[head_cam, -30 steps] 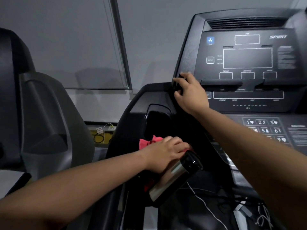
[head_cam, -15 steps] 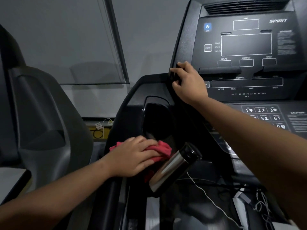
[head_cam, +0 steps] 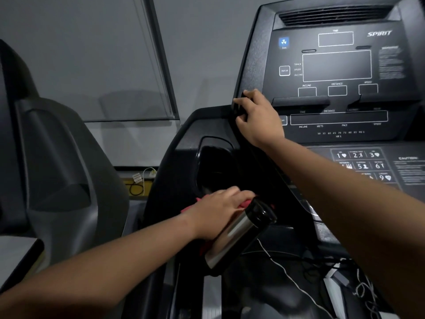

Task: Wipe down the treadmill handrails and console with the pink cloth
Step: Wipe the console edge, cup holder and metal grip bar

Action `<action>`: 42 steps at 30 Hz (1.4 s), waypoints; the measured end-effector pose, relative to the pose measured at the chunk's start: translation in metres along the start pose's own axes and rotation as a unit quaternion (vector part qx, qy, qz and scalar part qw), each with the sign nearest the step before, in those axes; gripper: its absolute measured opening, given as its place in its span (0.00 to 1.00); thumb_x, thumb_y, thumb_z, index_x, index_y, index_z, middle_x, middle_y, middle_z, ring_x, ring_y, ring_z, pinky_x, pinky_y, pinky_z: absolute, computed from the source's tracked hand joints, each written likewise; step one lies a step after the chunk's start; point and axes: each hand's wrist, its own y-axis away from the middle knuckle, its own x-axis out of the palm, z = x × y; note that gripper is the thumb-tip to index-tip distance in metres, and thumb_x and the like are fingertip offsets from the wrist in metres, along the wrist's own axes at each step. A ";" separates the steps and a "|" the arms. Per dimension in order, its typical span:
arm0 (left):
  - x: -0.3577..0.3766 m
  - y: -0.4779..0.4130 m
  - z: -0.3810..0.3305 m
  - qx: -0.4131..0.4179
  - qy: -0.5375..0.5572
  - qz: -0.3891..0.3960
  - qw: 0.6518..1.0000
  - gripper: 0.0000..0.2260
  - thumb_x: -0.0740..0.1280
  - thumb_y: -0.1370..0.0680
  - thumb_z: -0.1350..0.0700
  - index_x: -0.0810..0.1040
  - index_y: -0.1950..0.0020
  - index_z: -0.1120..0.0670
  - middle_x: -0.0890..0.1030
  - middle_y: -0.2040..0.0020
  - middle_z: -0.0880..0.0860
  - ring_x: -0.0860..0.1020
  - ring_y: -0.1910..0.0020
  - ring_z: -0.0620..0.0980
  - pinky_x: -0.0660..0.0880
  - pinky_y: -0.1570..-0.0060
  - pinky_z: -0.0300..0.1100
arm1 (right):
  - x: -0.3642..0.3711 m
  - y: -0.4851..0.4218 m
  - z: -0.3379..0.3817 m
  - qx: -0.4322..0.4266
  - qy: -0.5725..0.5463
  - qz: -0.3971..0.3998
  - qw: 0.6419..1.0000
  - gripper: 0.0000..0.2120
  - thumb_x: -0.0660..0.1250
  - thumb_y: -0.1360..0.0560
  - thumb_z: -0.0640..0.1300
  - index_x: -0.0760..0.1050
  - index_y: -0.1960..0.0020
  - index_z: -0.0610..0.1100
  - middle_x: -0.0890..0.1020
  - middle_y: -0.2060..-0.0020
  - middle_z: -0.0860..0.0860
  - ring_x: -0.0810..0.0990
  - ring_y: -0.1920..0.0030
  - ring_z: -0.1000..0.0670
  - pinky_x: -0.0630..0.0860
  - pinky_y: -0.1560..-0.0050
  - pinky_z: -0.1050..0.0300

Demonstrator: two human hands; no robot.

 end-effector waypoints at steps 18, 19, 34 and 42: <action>-0.028 0.100 0.056 -0.121 -0.066 0.037 0.990 0.18 0.58 0.23 0.43 0.72 0.35 0.41 0.73 0.48 0.46 0.74 0.53 0.42 0.76 0.55 0.39 | -0.006 0.002 0.003 -0.002 -0.003 0.010 1.000 0.21 0.61 0.27 0.41 0.74 0.34 0.45 0.70 0.33 0.48 0.64 0.30 0.50 0.65 0.35 0.56; -0.031 0.105 0.061 -0.134 -0.069 0.034 0.988 0.18 0.57 0.23 0.42 0.72 0.34 0.39 0.73 0.48 0.46 0.74 0.53 0.42 0.76 0.53 0.40 | -0.006 0.002 0.003 -0.001 -0.002 0.012 1.000 0.21 0.61 0.27 0.41 0.74 0.34 0.45 0.70 0.33 0.48 0.64 0.29 0.50 0.65 0.35 0.56; -0.008 0.054 0.029 -0.038 -0.042 0.010 0.998 0.17 0.59 0.22 0.48 0.74 0.35 0.48 0.76 0.43 0.50 0.76 0.49 0.49 0.77 0.52 0.47 | -0.004 0.003 0.004 -0.002 0.004 0.009 1.000 0.21 0.61 0.27 0.41 0.74 0.34 0.45 0.70 0.33 0.47 0.65 0.30 0.49 0.68 0.37 0.53; 0.012 -0.031 -0.016 -0.176 -0.087 -0.040 0.980 0.21 0.50 0.25 0.54 0.78 0.43 0.58 0.74 0.51 0.61 0.77 0.57 0.61 0.76 0.66 0.51 | -0.002 0.002 0.003 -0.008 0.003 -0.001 1.000 0.21 0.61 0.28 0.41 0.74 0.35 0.44 0.71 0.34 0.47 0.65 0.31 0.49 0.69 0.37 0.53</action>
